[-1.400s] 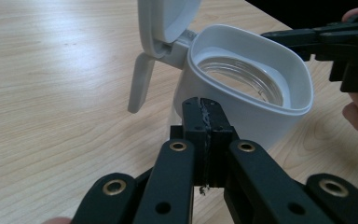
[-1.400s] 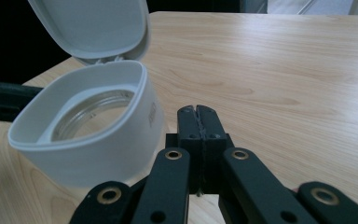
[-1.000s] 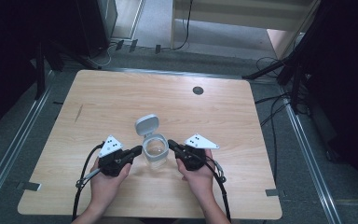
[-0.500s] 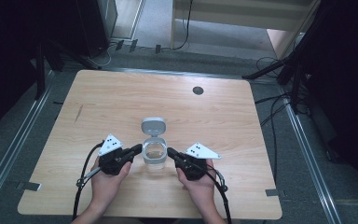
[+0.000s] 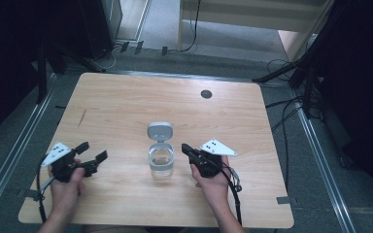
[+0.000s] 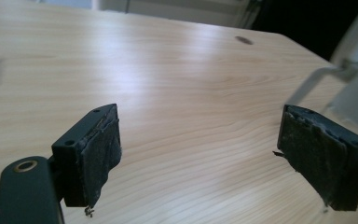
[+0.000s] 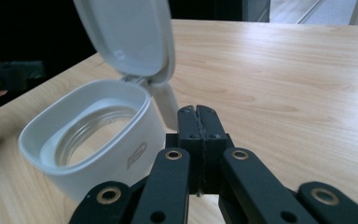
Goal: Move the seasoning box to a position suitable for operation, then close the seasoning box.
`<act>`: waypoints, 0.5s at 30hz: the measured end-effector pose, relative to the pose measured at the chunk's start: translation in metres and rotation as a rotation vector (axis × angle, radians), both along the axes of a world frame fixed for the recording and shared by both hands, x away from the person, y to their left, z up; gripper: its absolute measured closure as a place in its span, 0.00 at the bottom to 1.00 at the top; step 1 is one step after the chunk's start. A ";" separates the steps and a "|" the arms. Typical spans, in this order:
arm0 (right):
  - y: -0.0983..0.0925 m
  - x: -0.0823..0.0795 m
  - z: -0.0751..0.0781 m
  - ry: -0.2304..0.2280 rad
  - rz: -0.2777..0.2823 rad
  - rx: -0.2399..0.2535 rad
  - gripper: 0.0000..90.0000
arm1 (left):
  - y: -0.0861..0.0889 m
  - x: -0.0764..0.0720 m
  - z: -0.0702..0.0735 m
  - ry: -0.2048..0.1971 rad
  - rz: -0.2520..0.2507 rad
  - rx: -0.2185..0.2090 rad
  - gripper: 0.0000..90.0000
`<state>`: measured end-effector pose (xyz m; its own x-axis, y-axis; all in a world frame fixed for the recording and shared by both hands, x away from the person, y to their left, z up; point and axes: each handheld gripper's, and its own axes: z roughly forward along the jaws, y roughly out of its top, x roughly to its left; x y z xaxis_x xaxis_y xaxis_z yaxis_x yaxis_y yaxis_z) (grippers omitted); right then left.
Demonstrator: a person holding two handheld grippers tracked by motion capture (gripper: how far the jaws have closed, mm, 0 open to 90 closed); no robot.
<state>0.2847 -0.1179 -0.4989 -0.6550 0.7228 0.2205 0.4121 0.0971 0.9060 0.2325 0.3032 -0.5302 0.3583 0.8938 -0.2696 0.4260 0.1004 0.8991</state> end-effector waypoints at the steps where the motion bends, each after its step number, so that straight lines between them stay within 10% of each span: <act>1: 0.000 0.002 0.001 -0.003 -0.003 0.001 1.00 | 0.015 -0.002 -0.005 0.029 0.040 0.016 0.15; 15: 0.019 0.043 0.029 -0.016 -0.009 0.008 1.00 | 0.017 -0.005 -0.020 0.039 0.086 0.117 0.15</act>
